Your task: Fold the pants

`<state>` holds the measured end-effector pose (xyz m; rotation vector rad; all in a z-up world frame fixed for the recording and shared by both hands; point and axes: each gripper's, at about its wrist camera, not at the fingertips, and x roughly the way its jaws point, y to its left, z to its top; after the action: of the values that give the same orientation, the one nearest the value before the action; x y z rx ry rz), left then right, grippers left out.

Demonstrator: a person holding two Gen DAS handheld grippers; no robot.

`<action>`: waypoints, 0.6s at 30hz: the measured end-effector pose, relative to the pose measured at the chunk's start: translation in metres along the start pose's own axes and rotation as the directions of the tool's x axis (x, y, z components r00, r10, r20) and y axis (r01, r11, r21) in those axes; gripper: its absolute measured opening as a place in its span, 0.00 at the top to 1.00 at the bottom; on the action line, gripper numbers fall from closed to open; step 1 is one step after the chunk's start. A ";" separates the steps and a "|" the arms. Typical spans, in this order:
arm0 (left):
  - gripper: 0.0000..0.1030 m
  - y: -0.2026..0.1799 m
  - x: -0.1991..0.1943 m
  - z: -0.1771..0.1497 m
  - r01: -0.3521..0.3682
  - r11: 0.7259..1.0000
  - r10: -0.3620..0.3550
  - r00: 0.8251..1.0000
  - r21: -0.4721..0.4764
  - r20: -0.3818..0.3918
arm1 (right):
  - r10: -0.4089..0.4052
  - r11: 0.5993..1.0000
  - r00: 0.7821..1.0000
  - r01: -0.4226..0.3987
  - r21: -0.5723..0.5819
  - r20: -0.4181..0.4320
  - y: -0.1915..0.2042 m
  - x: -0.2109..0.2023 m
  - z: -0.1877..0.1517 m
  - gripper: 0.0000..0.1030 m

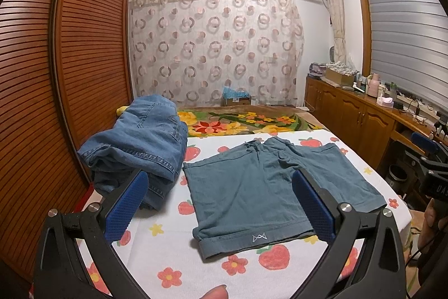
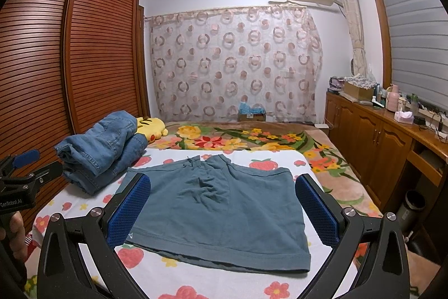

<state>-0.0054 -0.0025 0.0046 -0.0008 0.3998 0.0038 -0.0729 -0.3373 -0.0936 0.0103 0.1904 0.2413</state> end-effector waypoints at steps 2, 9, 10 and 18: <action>0.00 0.000 0.000 0.000 0.000 1.000 0.000 1.000 0.000 -0.001 | 0.000 1.000 1.000 0.000 0.000 -0.001 0.000 0.000 0.000 0.00; 0.00 0.000 0.000 0.000 -0.002 1.000 0.002 1.000 0.000 0.001 | 0.001 1.000 1.000 -0.001 0.000 -0.001 0.000 0.000 0.000 0.00; 0.00 0.000 0.000 0.000 -0.001 1.000 0.001 1.000 0.000 0.000 | 0.001 1.000 1.000 -0.001 0.000 0.000 0.000 0.000 0.000 0.00; 0.00 -0.001 -0.003 0.005 0.002 1.000 -0.002 1.000 0.001 0.005 | 0.002 1.000 1.000 -0.002 0.002 0.000 0.000 0.000 0.000 0.00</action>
<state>-0.0065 -0.0032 0.0102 -0.0001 0.3949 0.0012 -0.0732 -0.3370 -0.0934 0.0120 0.1909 0.2436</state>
